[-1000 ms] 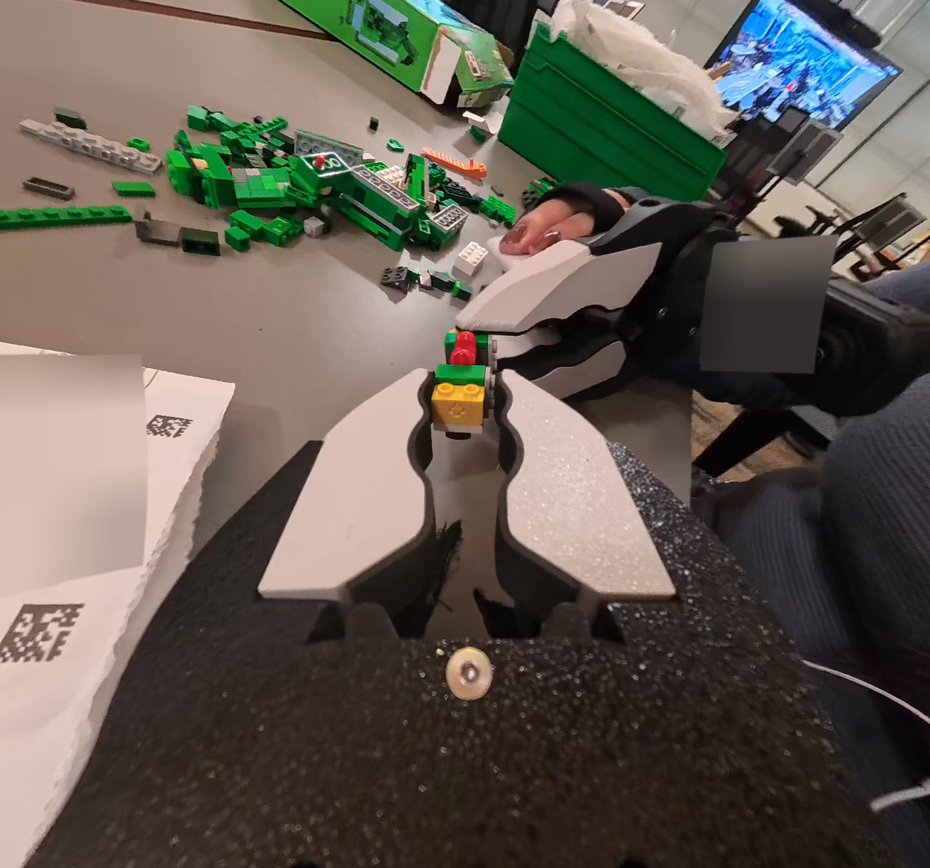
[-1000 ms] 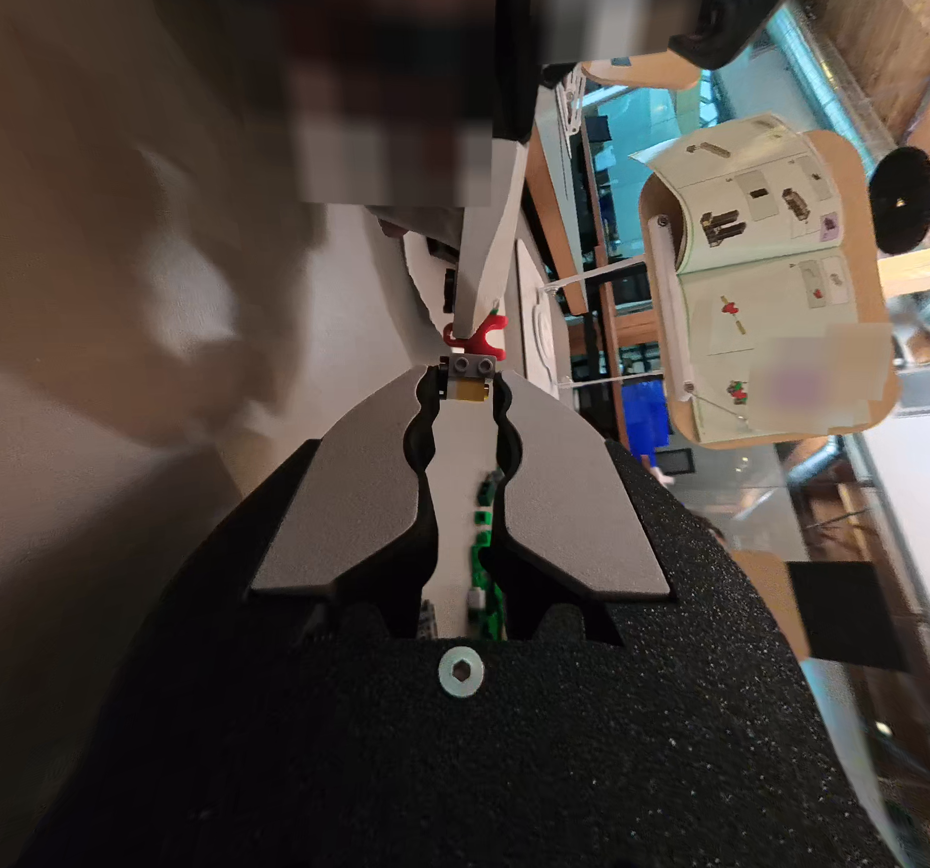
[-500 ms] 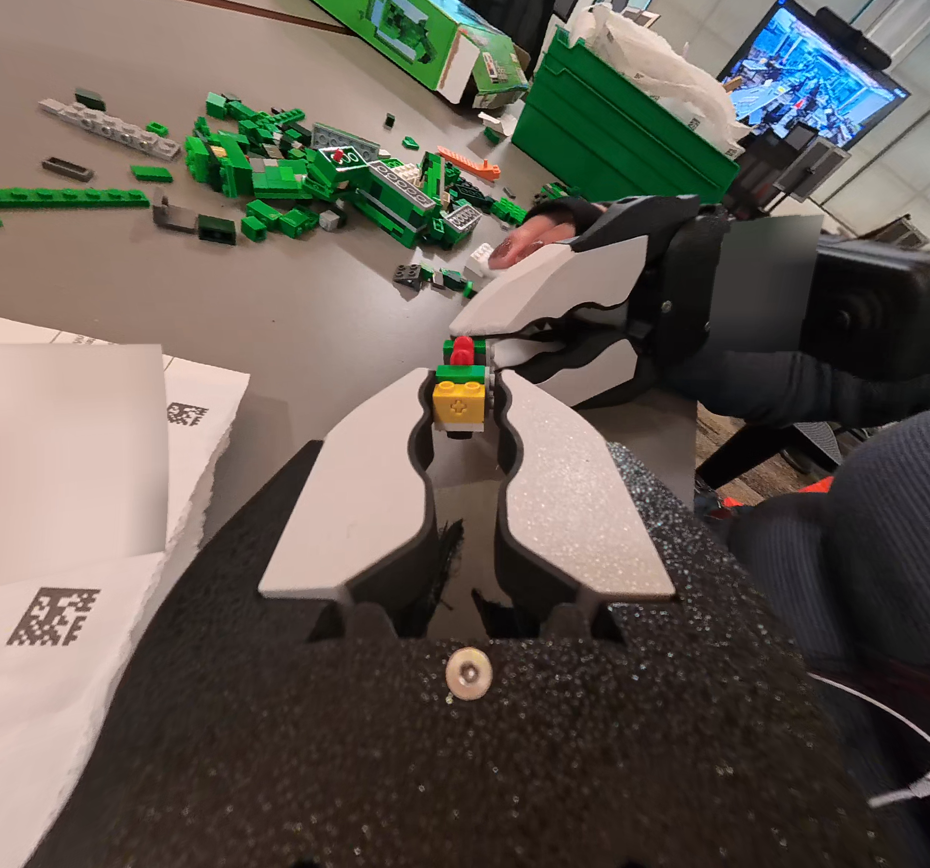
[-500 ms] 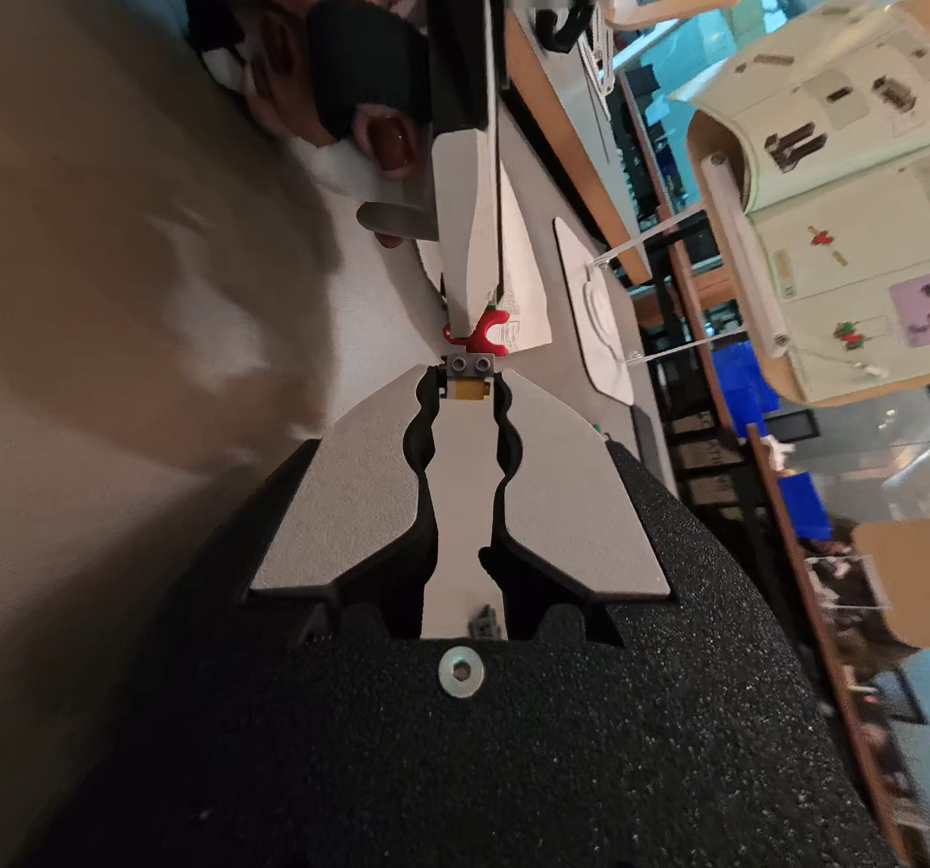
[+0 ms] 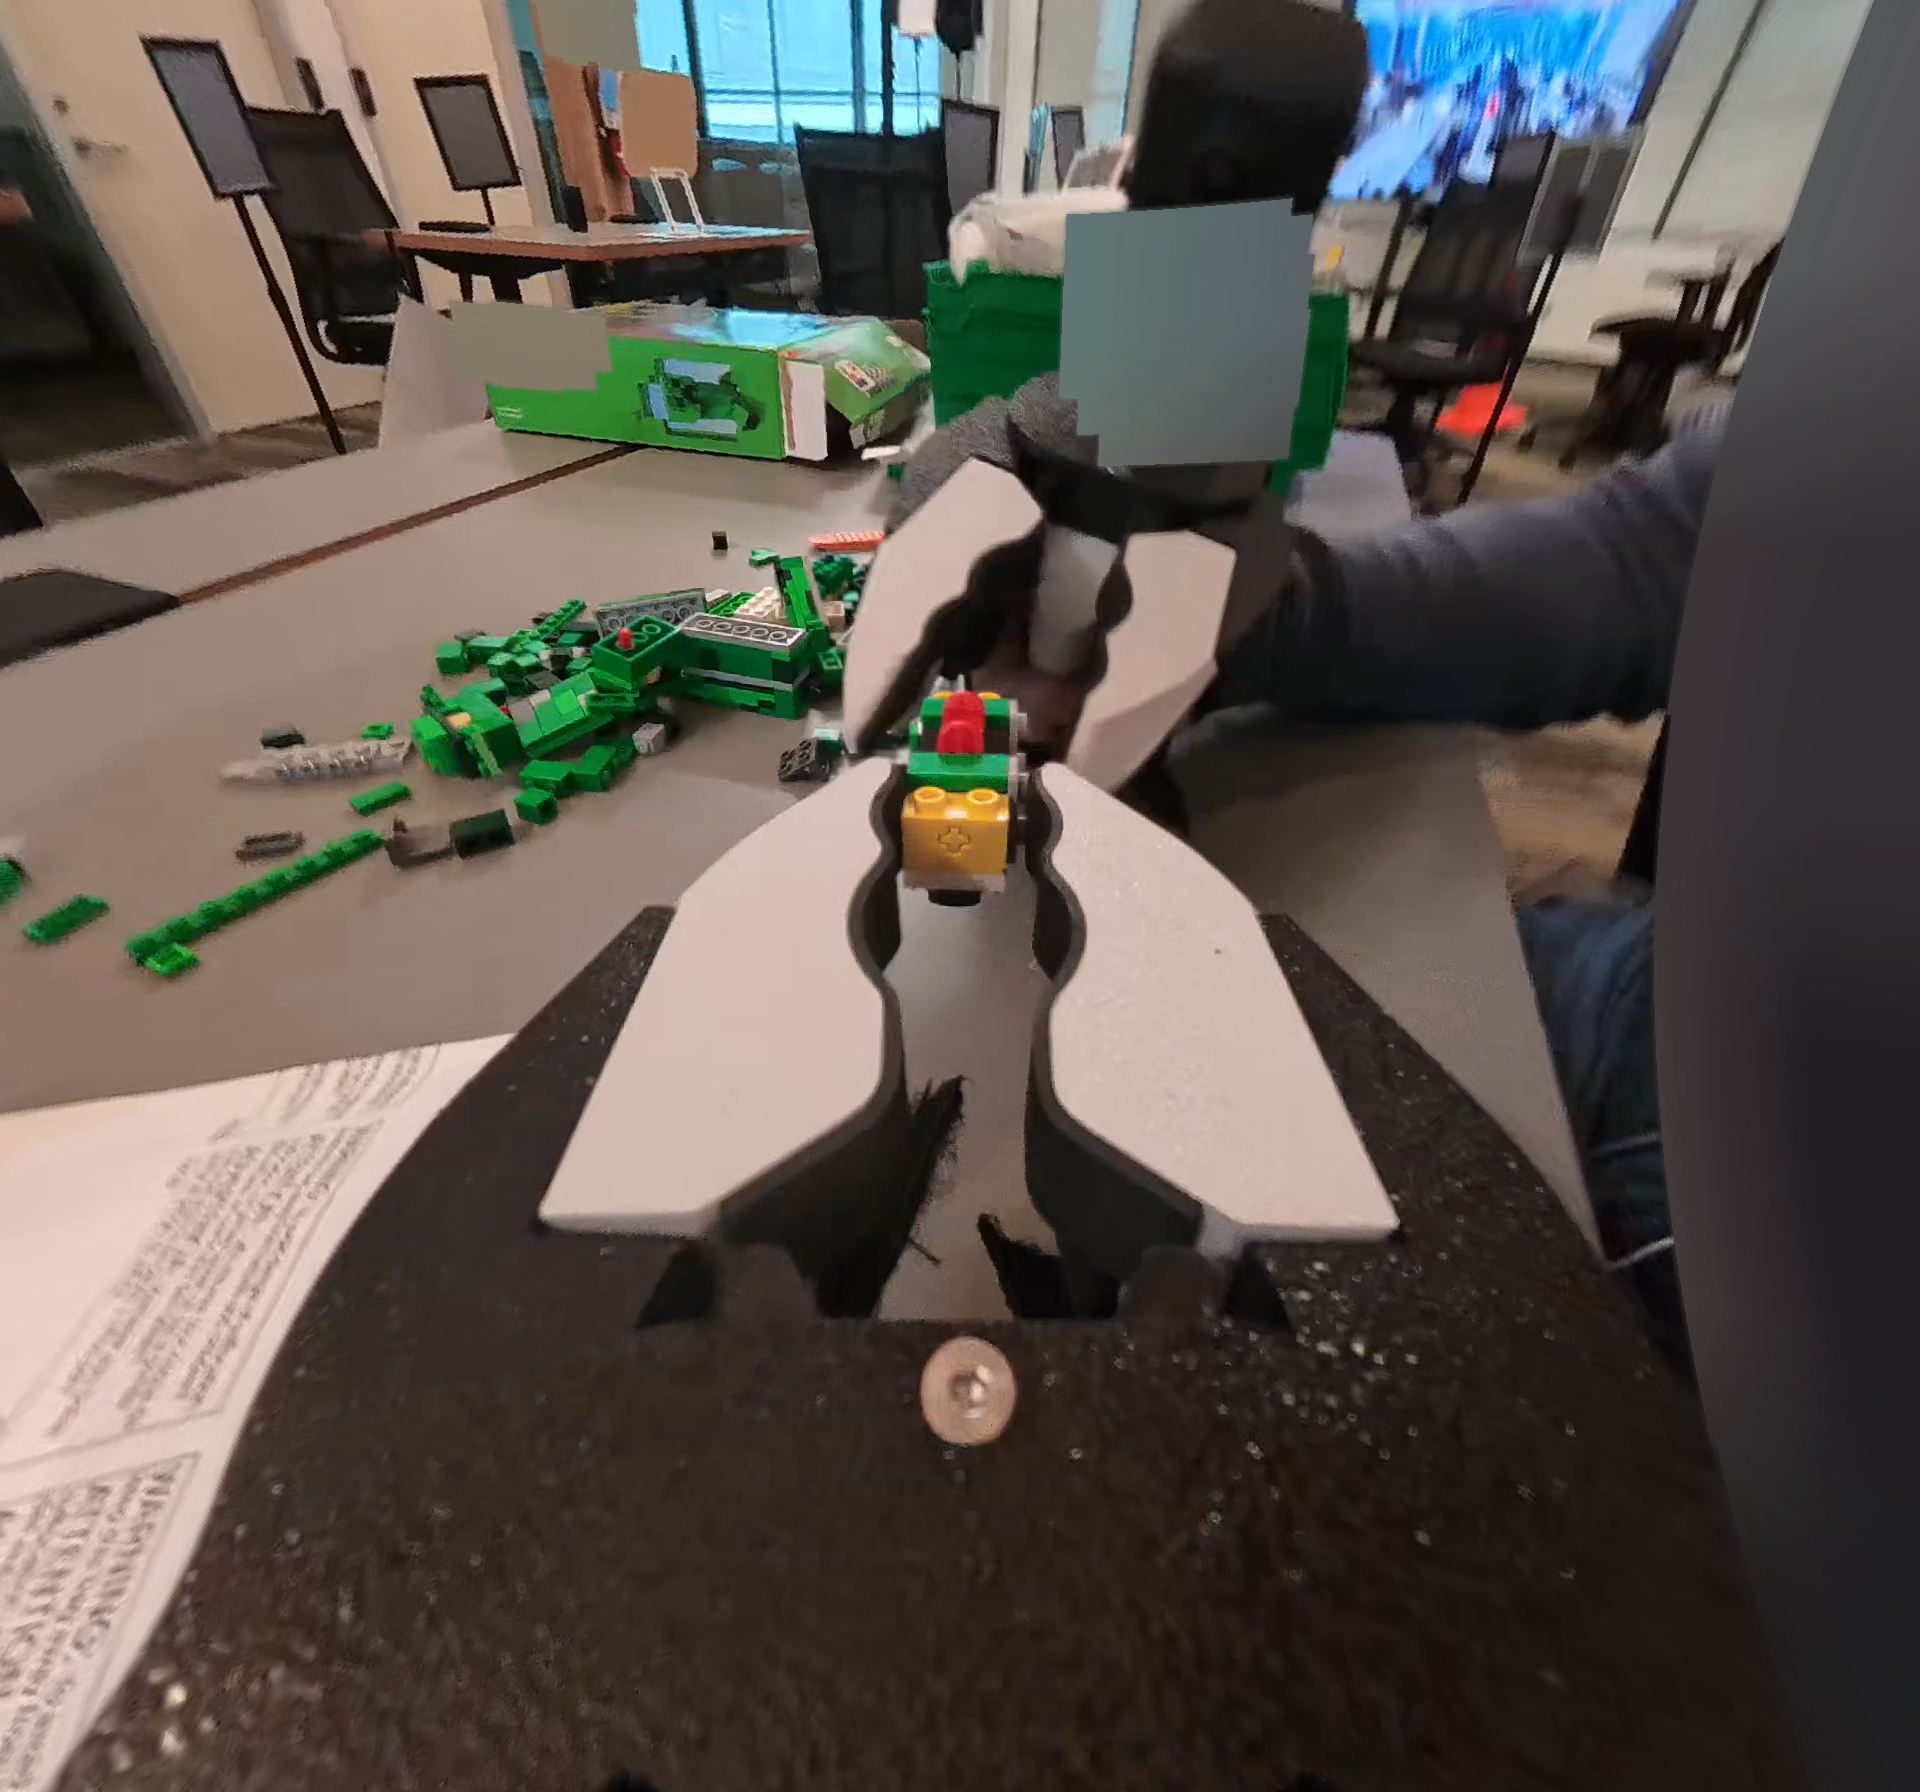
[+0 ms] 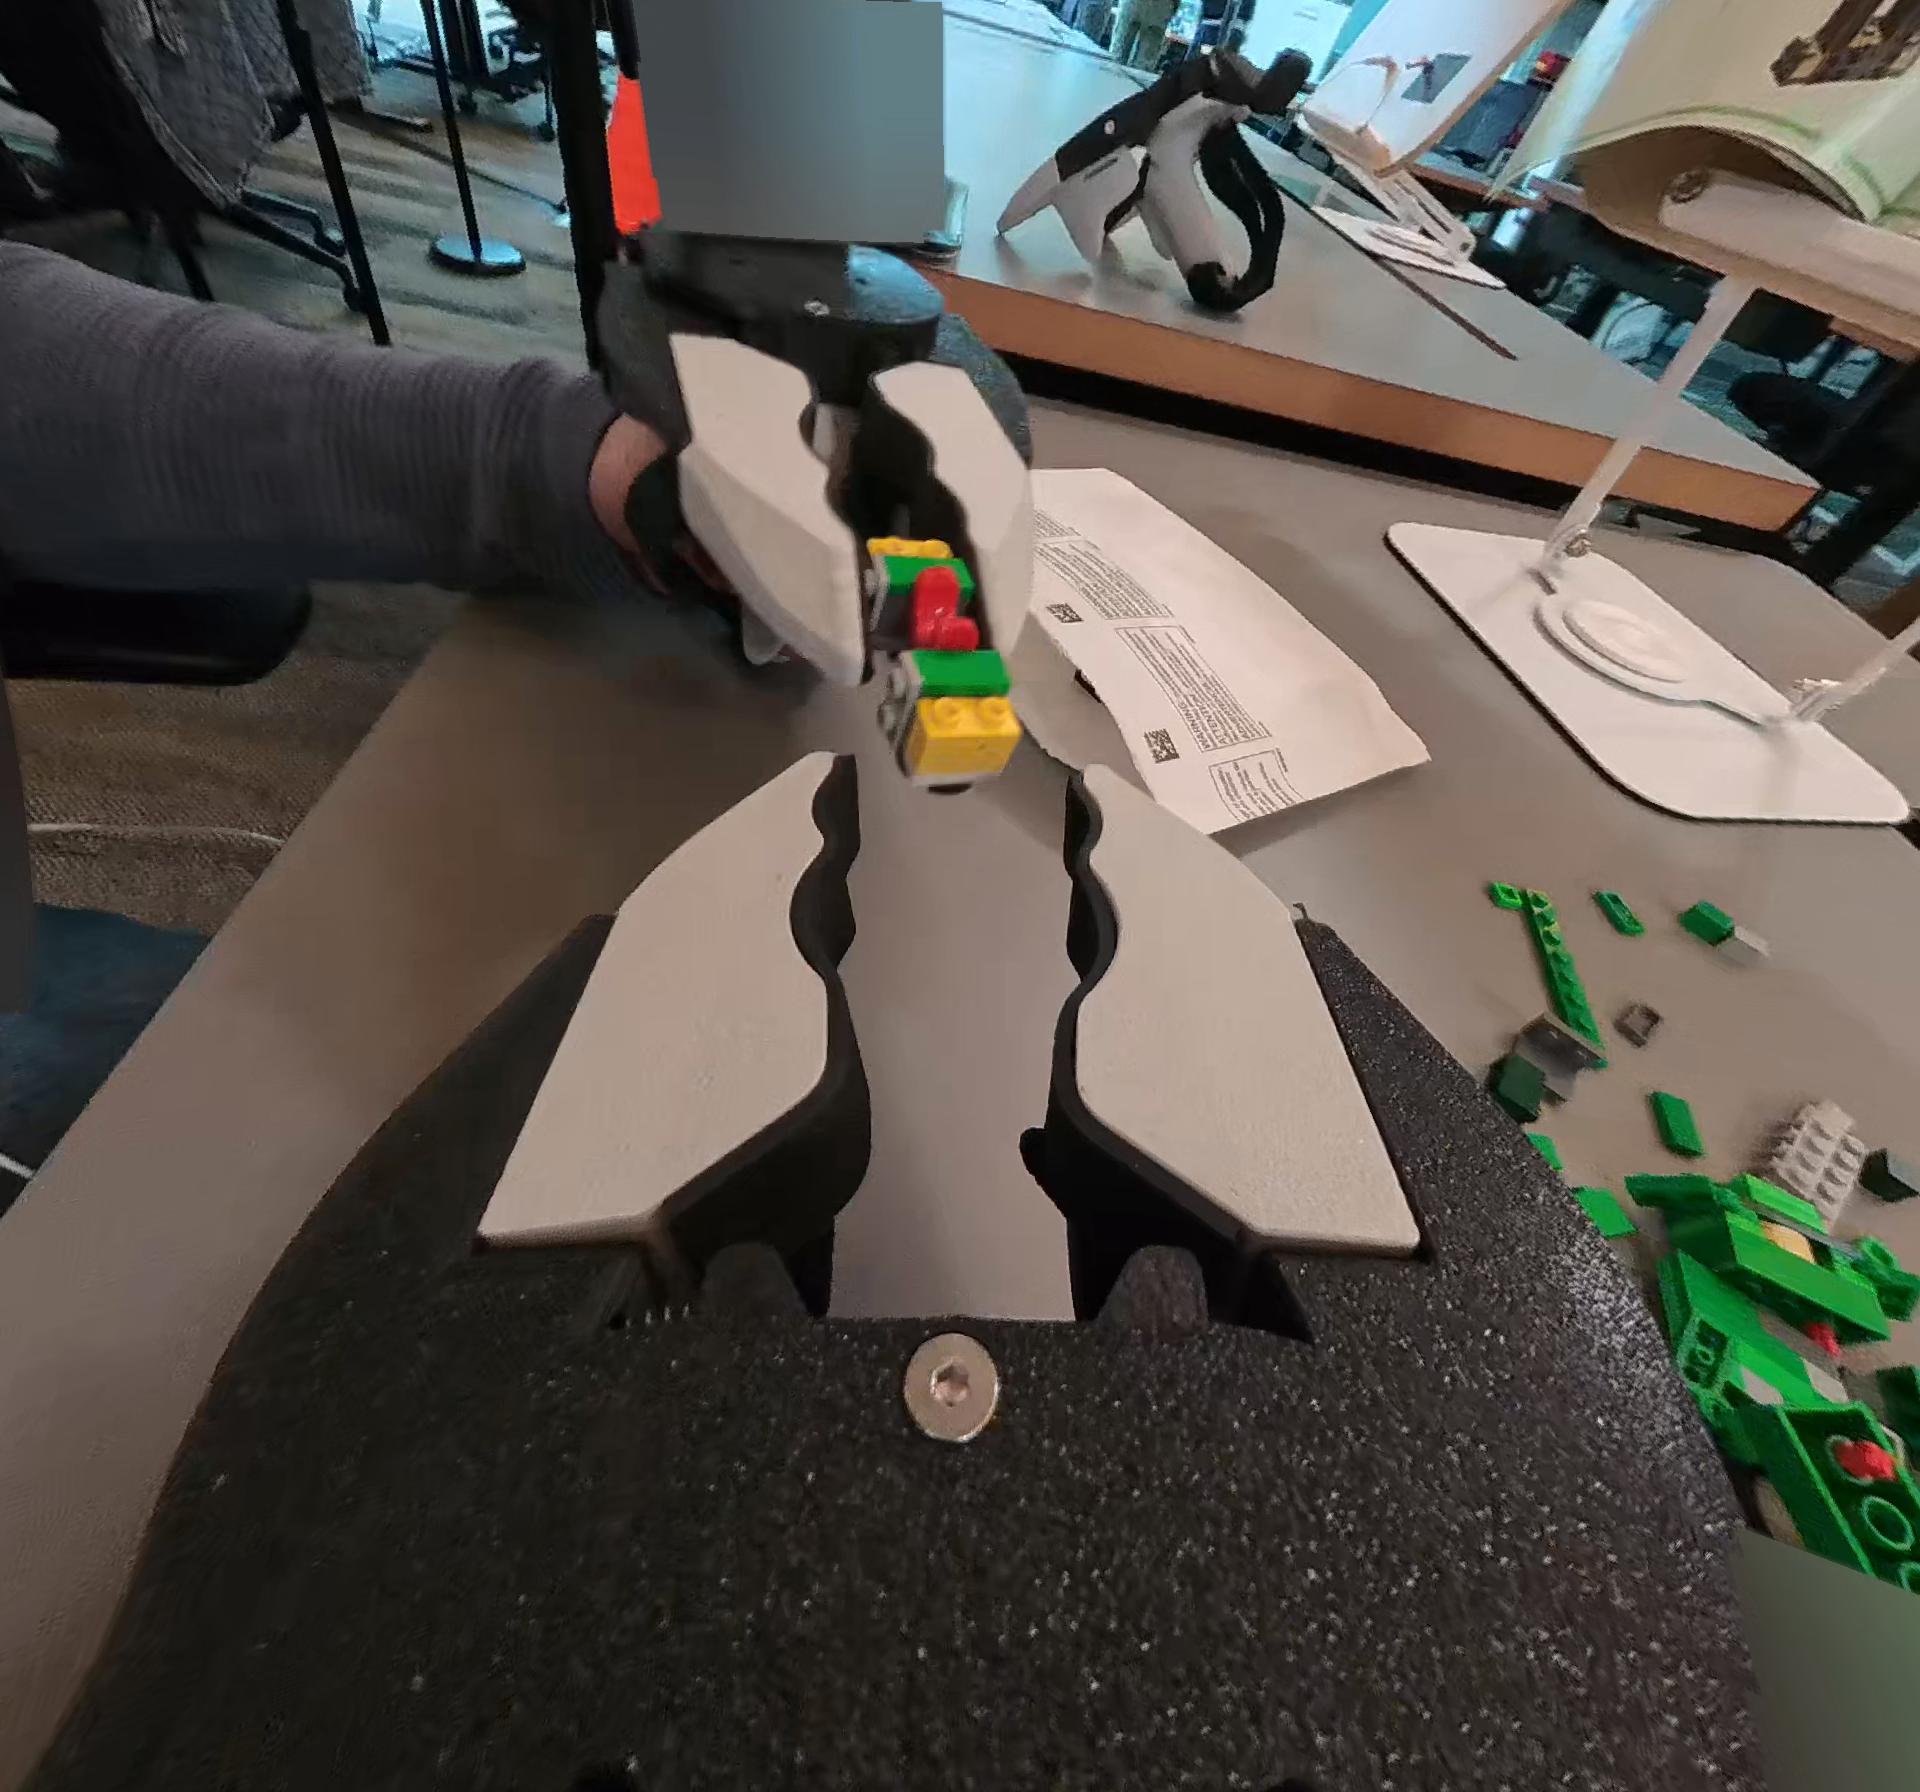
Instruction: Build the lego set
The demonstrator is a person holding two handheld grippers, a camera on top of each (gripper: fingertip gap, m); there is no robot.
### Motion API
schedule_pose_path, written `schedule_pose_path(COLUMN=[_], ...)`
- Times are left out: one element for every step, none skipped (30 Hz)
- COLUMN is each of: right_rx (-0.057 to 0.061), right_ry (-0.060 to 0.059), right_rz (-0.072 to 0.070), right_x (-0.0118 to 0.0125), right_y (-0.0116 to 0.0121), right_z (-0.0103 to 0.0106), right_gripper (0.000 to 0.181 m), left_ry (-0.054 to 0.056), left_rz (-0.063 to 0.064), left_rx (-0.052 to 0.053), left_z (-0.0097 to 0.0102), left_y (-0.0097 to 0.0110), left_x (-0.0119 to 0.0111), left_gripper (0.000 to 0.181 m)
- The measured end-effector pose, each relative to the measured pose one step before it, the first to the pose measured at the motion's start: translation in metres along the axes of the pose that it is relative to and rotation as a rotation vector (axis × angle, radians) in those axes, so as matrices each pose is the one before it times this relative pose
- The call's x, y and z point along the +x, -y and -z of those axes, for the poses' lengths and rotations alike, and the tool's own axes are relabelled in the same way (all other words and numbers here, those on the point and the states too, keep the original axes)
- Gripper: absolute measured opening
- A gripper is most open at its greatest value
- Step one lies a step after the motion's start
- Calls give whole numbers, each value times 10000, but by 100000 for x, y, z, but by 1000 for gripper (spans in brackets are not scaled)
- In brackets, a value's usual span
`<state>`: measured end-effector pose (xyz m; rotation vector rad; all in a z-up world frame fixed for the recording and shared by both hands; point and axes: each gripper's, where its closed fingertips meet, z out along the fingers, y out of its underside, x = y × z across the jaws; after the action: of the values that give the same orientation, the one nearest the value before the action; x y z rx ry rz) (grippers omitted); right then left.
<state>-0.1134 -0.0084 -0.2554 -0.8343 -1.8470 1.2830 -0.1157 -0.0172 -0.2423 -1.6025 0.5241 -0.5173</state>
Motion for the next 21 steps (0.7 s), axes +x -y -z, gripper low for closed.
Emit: schedule_pose_path(right_rx=[-31,-47,-9,47,86,102,106,88,39,-1,6,34,58,85,99,78,26,-1,22,36,13], right_ry=[-7,11,51,75,107,145,113,26,-23,-30,-17,18,43,54,58,38,9,-8,-27,-29,6], right_rz=[-34,-7,15,24,21,24,27,27,31,31,18,-9,-26,-23,-14,-10,-5,9,23,23,-3], right_x=[58,7,-80,-131,-177,-237,-197,-79,-2,32,12,-39,-68,-96,-100,-88,-23,-3,18,24,-2], right_y=[-131,-164,-89,24,124,185,210,179,102,35,31,40,65,121,127,118,36,9,33,45,30], right_z=[-14,-34,-42,-11,15,25,33,33,24,8,6,5,0,-4,6,-2,-24,-38,-2,15,22], right_gripper=[38,38,38,38,37,37,37,37,36,35,35,33,32,30,29,27,26,24,22,22,22], left_ry=[-51,-19,-17,-11,-51,-36,-77,-53,-21,-21,-25,-17,-41,-32,-13,-30,2,8,11,22,1], left_rz=[-402,-282,-158,-35,46,70,63,45,19,-25,-59,-63,-43,-22,-17,-15,-8,-8,-3,1,-4], left_rx=[-86,-2,86,155,190,190,150,85,9,-39,-61,-64,-59,-58,-40,-36,-17,17,8,28,20], left_z=[-108,-45,45,119,177,181,147,82,5,-40,-61,-66,-64,-55,-47,-42,-29,-11,-5,1,-7], left_y=[-114,-12,100,172,230,224,182,94,10,-49,-63,-86,-70,-69,-48,-42,-19,22,10,45,26], left_x=[240,157,97,7,14,-22,41,24,12,44,99,79,102,61,32,61,9,-2,-16,-37,2], left_gripper=[21,21,21,21,21,21,21,21,21,21,21,21,21,21,21,21,21,21,21,21,21])
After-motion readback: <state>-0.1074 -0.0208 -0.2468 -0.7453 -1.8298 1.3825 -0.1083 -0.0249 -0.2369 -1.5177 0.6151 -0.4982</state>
